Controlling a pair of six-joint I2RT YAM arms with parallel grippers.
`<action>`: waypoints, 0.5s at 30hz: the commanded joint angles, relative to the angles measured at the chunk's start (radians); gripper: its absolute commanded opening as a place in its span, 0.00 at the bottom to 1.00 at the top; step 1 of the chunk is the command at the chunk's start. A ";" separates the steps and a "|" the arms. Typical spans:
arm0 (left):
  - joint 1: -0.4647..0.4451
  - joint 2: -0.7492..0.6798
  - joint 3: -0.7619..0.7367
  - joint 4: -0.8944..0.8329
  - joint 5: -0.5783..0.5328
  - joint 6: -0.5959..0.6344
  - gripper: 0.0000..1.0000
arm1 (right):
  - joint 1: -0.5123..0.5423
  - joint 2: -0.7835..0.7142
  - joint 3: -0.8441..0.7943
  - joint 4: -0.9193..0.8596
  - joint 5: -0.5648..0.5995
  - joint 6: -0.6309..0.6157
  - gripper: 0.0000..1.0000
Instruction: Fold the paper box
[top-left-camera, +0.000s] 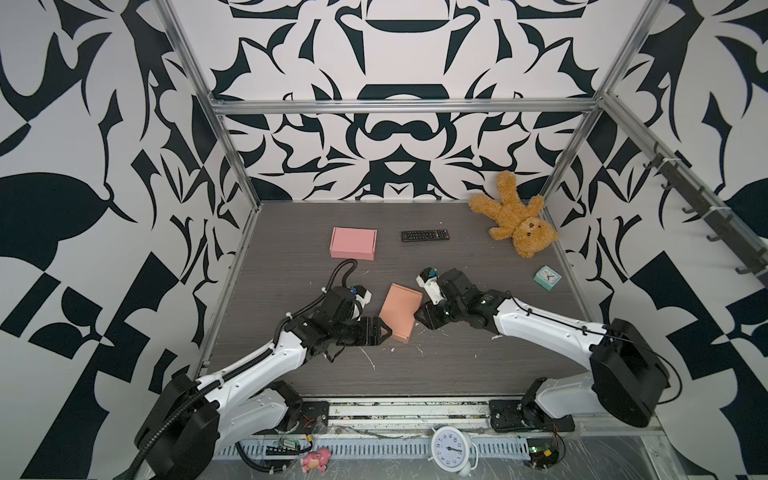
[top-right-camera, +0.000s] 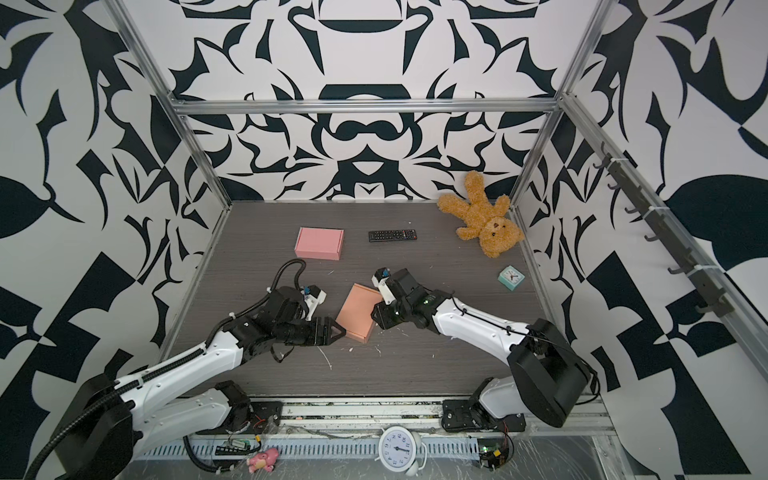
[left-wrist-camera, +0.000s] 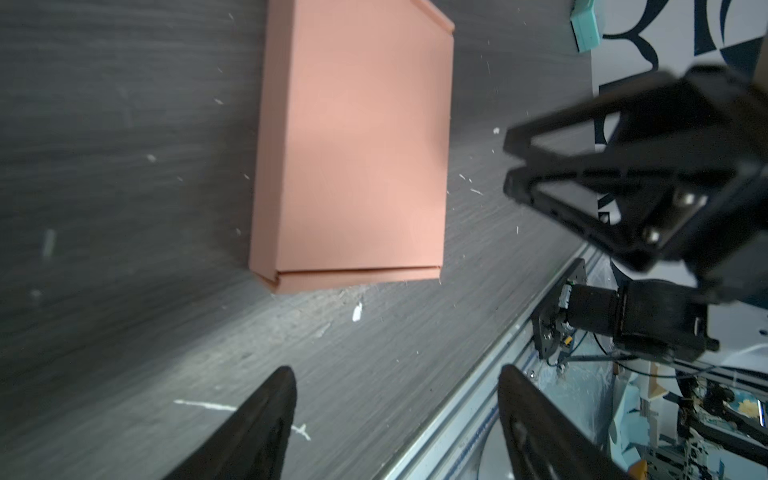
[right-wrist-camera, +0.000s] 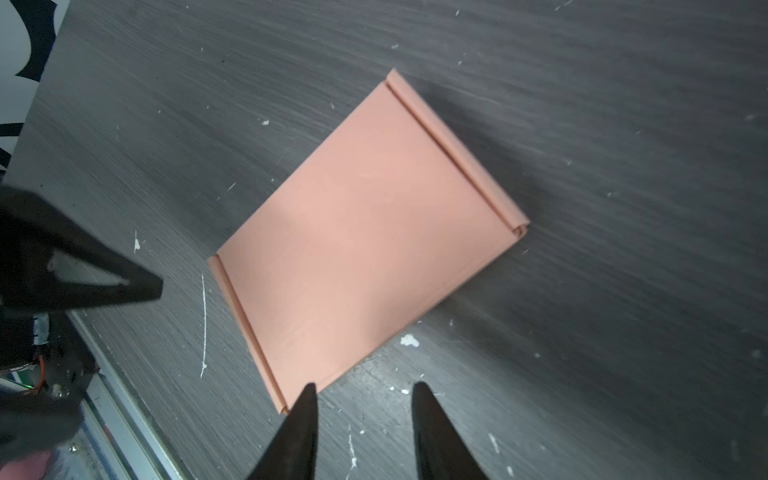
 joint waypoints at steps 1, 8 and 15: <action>-0.048 -0.032 -0.028 -0.018 -0.045 -0.083 0.79 | -0.037 0.040 0.091 -0.013 -0.088 -0.063 0.48; -0.102 0.020 -0.032 0.068 -0.068 -0.125 0.79 | -0.108 0.189 0.231 -0.016 -0.115 -0.113 0.63; -0.122 0.114 -0.032 0.189 -0.065 -0.143 0.80 | -0.140 0.344 0.365 -0.031 -0.126 -0.134 0.69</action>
